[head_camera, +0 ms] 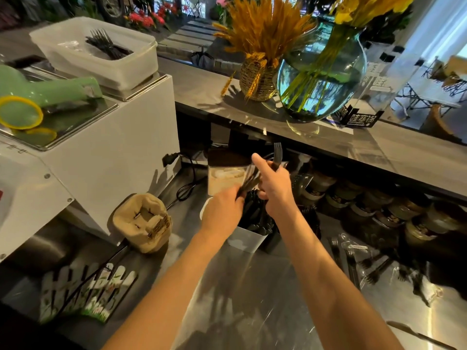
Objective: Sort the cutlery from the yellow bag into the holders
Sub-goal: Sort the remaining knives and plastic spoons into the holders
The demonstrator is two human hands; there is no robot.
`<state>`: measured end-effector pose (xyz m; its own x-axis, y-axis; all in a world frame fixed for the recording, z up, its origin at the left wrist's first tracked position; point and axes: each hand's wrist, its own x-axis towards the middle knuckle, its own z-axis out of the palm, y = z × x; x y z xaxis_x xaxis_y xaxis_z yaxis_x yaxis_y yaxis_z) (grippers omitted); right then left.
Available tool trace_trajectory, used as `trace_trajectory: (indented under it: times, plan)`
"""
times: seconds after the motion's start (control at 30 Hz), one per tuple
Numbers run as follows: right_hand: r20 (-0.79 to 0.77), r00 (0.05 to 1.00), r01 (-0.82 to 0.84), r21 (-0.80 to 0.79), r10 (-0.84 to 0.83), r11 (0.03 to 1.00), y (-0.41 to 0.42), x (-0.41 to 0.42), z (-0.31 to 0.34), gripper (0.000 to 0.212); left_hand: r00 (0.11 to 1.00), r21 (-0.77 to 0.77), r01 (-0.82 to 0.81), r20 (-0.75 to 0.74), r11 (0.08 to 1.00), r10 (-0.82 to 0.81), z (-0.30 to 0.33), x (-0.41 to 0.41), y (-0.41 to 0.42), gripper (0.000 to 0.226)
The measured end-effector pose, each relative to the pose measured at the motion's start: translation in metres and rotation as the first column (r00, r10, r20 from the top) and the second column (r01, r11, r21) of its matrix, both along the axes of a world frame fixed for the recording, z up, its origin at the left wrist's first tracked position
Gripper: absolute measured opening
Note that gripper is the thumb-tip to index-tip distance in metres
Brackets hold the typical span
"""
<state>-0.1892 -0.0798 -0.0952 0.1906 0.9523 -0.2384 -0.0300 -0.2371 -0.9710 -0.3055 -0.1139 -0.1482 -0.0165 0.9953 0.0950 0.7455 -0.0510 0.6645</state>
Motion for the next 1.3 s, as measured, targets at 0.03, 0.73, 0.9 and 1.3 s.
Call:
trace_trajectory:
  times: [0.03,0.73,0.9,1.3]
  plan:
    - [0.006,0.999,0.032,-0.004,-0.032,0.999,0.002,0.002,-0.001,0.028,0.999,0.027,0.037,-0.024,0.999,-0.036,0.000,0.003,-0.002,0.023]
    - [-0.364,0.870,0.423,0.205,-0.333,0.883,-0.005,0.132,-0.018,0.027,0.562,-0.367,0.014,0.772,0.930,0.296,0.000,0.061,0.023,0.017]
    - [-0.307,0.884,0.430,0.241,-0.352,0.870,-0.001,0.133,-0.043,0.040,0.544,-0.325,-0.004,0.793,0.946,0.275,0.001,0.066,0.027,0.018]
    - [0.026,0.987,0.147,0.295,-0.162,0.944,-0.007,0.136,-0.092,0.037,0.551,-0.317,-0.021,0.788,0.948,0.275,-0.007,0.066,0.032,0.024]
